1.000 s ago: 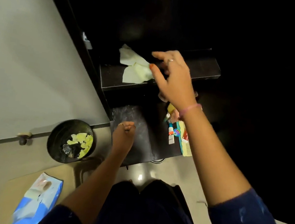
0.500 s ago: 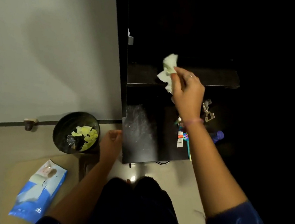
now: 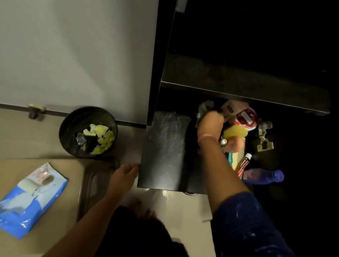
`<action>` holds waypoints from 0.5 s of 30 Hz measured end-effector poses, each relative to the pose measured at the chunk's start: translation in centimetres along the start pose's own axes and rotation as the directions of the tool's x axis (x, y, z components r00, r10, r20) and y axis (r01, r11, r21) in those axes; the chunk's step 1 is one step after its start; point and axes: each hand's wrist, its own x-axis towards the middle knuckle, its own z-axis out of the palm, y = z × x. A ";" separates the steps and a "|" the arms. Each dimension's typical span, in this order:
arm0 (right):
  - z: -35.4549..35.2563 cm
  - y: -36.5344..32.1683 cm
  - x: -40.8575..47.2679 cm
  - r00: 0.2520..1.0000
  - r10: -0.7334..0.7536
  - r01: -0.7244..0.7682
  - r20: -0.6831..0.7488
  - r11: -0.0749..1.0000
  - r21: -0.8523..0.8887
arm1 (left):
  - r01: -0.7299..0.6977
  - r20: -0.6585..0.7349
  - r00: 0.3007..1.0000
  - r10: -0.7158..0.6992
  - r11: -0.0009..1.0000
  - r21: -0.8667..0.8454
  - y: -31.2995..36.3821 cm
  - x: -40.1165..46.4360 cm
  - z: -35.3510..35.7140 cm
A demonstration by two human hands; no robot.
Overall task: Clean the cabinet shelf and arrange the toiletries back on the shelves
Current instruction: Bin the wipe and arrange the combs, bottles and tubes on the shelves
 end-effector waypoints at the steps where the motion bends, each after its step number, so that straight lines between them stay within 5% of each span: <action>1: 0.3 -0.1 1.1 0.999 -0.032 0.033 0.016 0.998 -0.050 | -0.006 0.007 1.000 0.006 1.000 -0.030 -0.5 0.2 0.1; 7: 4.8 -0.7 2.2 0.988 -0.142 0.151 0.055 0.962 -0.229 | 0.027 0.001 1.000 -0.028 0.942 -0.335 -1.4 -0.6 0.6; 15: 7.5 -6.4 -0.5 0.844 -0.478 0.533 0.241 0.799 -0.280 | 0.023 0.035 0.999 -0.010 0.908 -0.419 -1.6 -0.6 0.7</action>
